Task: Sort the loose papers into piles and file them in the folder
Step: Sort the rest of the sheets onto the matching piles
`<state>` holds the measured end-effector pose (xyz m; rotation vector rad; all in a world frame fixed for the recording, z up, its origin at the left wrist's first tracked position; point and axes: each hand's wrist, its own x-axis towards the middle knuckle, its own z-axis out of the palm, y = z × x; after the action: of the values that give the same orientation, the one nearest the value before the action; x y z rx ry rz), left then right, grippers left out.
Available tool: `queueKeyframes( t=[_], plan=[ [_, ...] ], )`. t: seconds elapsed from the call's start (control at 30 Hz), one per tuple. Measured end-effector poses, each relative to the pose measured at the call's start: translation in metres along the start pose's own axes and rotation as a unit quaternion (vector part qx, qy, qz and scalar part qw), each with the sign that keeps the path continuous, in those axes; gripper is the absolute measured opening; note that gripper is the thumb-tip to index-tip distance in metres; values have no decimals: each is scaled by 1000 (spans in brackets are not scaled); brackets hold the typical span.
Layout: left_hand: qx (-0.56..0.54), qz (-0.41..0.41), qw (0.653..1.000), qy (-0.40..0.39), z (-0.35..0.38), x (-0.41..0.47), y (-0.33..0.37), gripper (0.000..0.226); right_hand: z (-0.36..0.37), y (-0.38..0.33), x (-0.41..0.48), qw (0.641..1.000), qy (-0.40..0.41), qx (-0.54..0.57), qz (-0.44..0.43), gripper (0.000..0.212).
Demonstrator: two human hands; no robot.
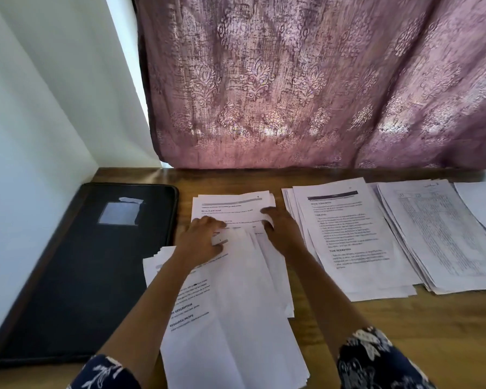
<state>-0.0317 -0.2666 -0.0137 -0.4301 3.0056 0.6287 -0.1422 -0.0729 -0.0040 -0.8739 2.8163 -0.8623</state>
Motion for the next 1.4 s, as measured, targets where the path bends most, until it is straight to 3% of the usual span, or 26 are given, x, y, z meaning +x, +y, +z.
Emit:
queueKeyframes(
  t=[0.17,0.3,0.4,0.53,0.63,0.7,0.77,0.83,0.97,1.07,1.13,1.17,1.23,1.3,1.4],
  plan=[
    [-28,-7,991,130,8,24,31,46,11,16,43,994,-66,-86,-26,64],
    [-49,-40,989,132,28,38,38,35,21,25,42,986,-91,-140,-23,67],
    [-17,-17,988,155,42,39,33,29,21,20,41,988,-74,-136,-25,65],
    [-25,-5,984,174,47,40,30,28,19,8,28,996,38,-22,75,56],
    [-43,3,983,180,47,40,29,34,17,7,18,977,83,120,153,54],
    [-90,-7,979,181,46,38,30,46,20,8,12,984,111,116,81,45],
    [-172,-3,965,196,44,37,30,56,24,15,6,988,127,13,-92,36],
    [-233,26,945,228,42,38,28,57,31,30,2,959,137,-70,-237,33],
    [-305,67,926,214,40,38,26,57,28,41,4,952,61,-73,-289,33],
    [-298,44,933,200,40,36,25,50,17,33,10,978,-31,11,-206,58],
    [-282,14,940,192,41,37,25,43,13,31,21,991,-35,59,-117,50],
    [-266,3,946,184,41,37,25,40,13,33,28,995,-23,18,-95,44],
    [-242,-11,955,173,42,37,25,39,13,38,40,994,-60,-73,-53,57],
    [-250,-18,953,173,42,36,24,42,12,41,45,992,-91,-85,-35,69],
    [-258,-27,951,167,42,36,25,52,9,43,43,990,-91,-99,-50,68]
  ],
)
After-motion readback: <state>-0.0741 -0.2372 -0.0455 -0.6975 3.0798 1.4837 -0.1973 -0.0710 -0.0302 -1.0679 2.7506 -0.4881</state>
